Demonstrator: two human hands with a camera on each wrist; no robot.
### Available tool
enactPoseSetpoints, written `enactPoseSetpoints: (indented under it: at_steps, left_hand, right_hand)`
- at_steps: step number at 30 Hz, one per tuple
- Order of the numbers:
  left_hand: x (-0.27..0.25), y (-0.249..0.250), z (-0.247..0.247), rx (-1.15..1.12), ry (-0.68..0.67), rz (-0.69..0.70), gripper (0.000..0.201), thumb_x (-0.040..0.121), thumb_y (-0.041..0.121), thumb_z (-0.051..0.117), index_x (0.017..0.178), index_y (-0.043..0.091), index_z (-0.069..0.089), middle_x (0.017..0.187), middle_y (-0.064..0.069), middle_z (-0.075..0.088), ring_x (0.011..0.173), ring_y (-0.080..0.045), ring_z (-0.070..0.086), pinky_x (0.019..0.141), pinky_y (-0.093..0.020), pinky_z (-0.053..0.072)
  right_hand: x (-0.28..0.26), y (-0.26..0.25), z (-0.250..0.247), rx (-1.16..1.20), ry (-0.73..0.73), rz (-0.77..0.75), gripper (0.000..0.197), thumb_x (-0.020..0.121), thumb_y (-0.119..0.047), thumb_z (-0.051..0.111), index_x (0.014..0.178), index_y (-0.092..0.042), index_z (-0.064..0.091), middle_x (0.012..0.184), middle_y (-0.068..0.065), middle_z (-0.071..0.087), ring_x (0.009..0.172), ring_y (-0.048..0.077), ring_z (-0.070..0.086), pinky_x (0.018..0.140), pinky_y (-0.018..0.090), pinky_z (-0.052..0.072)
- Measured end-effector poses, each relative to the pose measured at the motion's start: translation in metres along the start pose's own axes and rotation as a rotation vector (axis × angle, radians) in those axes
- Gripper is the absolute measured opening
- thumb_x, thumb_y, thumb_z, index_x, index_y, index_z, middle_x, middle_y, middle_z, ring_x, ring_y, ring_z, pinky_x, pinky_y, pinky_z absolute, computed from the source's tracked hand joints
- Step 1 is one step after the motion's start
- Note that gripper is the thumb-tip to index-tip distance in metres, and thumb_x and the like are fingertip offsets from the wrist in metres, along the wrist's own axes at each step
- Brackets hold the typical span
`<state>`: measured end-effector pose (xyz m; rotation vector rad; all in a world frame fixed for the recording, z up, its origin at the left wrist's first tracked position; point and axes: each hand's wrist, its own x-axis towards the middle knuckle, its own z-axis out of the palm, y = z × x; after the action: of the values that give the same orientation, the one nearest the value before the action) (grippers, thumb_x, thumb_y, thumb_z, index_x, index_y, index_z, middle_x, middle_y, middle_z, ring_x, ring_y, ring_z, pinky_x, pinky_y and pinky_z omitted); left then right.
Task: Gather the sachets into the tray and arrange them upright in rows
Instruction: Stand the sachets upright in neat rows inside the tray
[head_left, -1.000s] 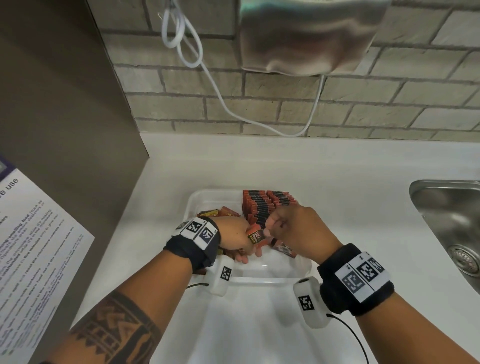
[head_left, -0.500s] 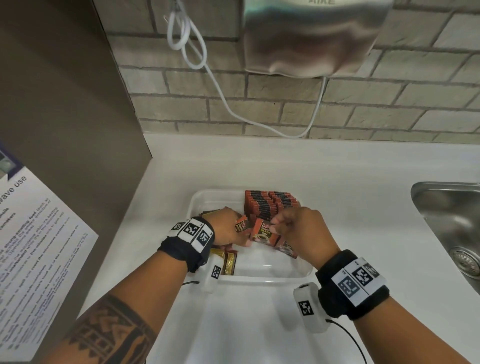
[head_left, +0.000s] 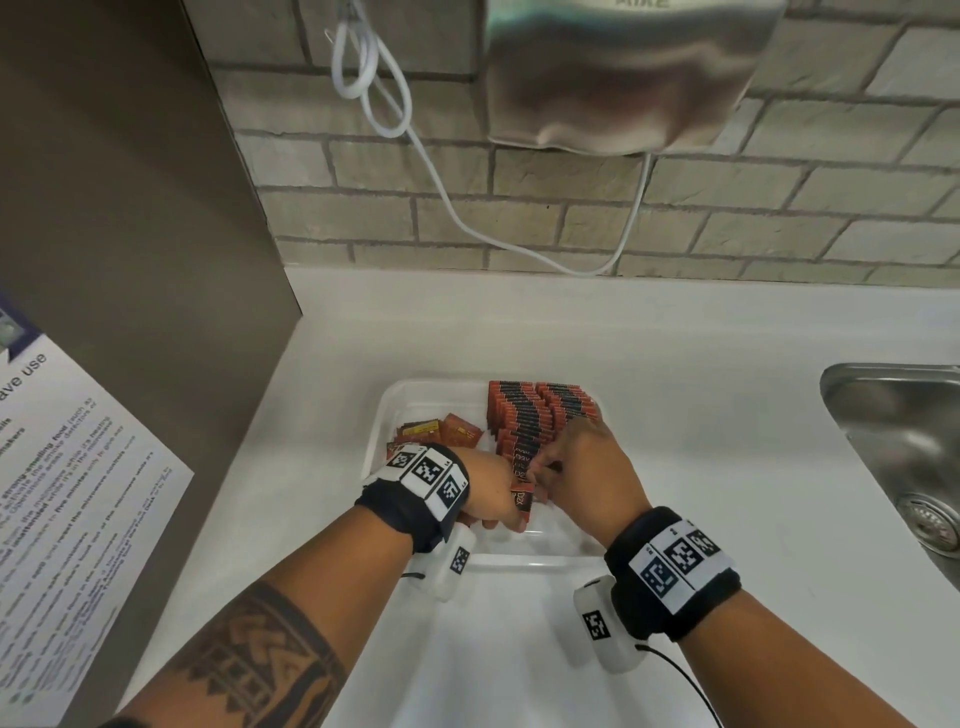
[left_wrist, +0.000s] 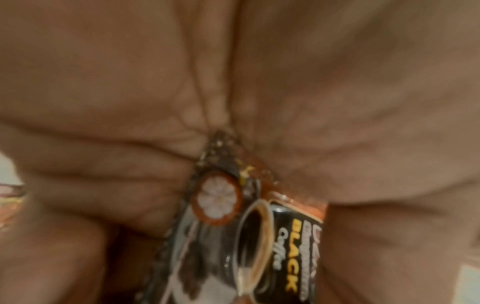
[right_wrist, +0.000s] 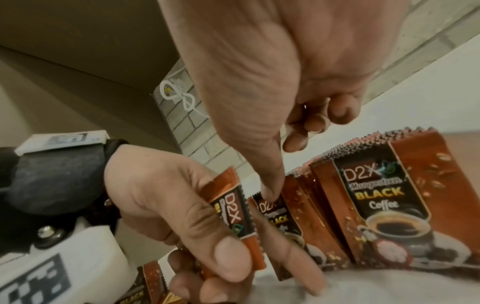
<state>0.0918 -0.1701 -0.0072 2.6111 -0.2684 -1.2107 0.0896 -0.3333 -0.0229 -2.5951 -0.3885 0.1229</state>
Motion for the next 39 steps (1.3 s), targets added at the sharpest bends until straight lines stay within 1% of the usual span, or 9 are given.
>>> enactPoseSetpoints:
  at_steps: [4,10,17,20,22,26,30,33,39]
  left_hand:
    - [0.007,-0.002,0.0,0.007,-0.009,-0.018,0.043,0.088,0.053,0.064,0.096,0.012,0.075,0.095,-0.006,0.077,0.073,-0.02,0.065,0.079,-0.035,0.056]
    - [0.01,-0.004,0.0,-0.007,-0.01,-0.025,0.043,0.088,0.052,0.064,0.096,0.011,0.074,0.097,-0.007,0.077,0.073,-0.021,0.064,0.081,-0.037,0.057]
    - [0.003,-0.004,-0.002,-0.026,-0.011,0.0,0.04,0.091,0.05,0.063,0.103,0.014,0.073,0.097,-0.004,0.076,0.078,-0.021,0.067,0.082,-0.036,0.057]
    - [-0.002,-0.002,-0.003,-0.059,-0.007,0.025,0.028,0.093,0.04,0.063,0.101,0.014,0.071,0.091,0.0,0.074,0.074,-0.02,0.068,0.077,-0.033,0.057]
    - [-0.007,-0.003,-0.006,-0.157,-0.004,0.035,0.015,0.093,0.028,0.064,0.098,0.014,0.07,0.091,-0.003,0.073,0.067,-0.017,0.065,0.072,-0.031,0.056]
    - [-0.02,-0.014,-0.014,-0.441,0.003,0.142,0.021,0.094,0.012,0.062,0.111,0.006,0.073,0.091,-0.014,0.075,0.069,-0.015,0.069,0.069,-0.025,0.057]
    - [-0.032,-0.019,-0.018,-0.818,0.023,0.407,0.022,0.098,0.001,0.06,0.119,-0.003,0.066,0.116,-0.024,0.07,0.095,-0.023,0.073,0.087,-0.027,0.059]
    - [-0.036,-0.02,-0.02,-0.872,0.123,0.478,0.018,0.095,0.005,0.066,0.112,0.009,0.071,0.114,-0.015,0.074,0.105,-0.026,0.072,0.097,-0.036,0.056]
    - [-0.041,-0.016,-0.024,-0.593,0.471,0.356,0.02,0.081,0.026,0.084,0.097,0.016,0.077,0.089,0.002,0.078,0.082,-0.015,0.074,0.084,-0.034,0.06]
  right_hand:
    - [0.002,0.0,-0.002,0.014,0.006,-0.046,0.015,0.08,-0.014,0.075,0.075,-0.029,0.075,0.094,-0.004,0.06,0.099,0.016,0.053,0.078,0.028,0.048]
    - [0.005,-0.003,-0.006,0.036,0.0,-0.026,0.015,0.078,-0.012,0.079,0.081,-0.026,0.076,0.096,-0.002,0.062,0.096,0.017,0.056,0.078,0.032,0.052]
    - [0.004,-0.008,-0.016,0.02,0.003,-0.033,0.017,0.081,-0.008,0.077,0.088,-0.022,0.076,0.097,-0.003,0.061,0.086,0.009,0.052,0.061,0.01,0.036]
    - [0.003,-0.009,-0.022,0.065,0.037,-0.04,0.016,0.083,-0.005,0.074,0.089,-0.02,0.077,0.097,-0.003,0.062,0.078,0.005,0.053,0.057,0.007,0.042]
    - [0.001,-0.009,-0.027,0.105,0.07,-0.042,0.016,0.084,-0.006,0.073,0.086,-0.021,0.077,0.093,-0.006,0.065,0.076,0.002,0.058,0.059,0.006,0.043]
    - [-0.01,-0.011,-0.04,0.234,0.004,-0.035,0.01,0.089,-0.015,0.071,0.089,-0.024,0.075,0.083,-0.013,0.07,0.076,-0.004,0.063,0.064,0.005,0.043]
    - [-0.013,-0.017,-0.05,0.451,-0.044,-0.013,0.003,0.091,-0.022,0.073,0.09,-0.025,0.075,0.083,-0.01,0.074,0.076,0.002,0.068,0.071,0.014,0.051]
    - [-0.007,-0.022,-0.06,0.574,0.015,0.028,0.006,0.091,-0.019,0.073,0.086,-0.022,0.076,0.083,-0.002,0.075,0.08,0.016,0.071,0.078,0.026,0.055]
    - [-0.004,-0.032,-0.078,0.488,0.047,-0.09,0.007,0.09,-0.023,0.074,0.083,-0.025,0.074,0.08,-0.008,0.073,0.075,0.006,0.067,0.07,0.015,0.05]
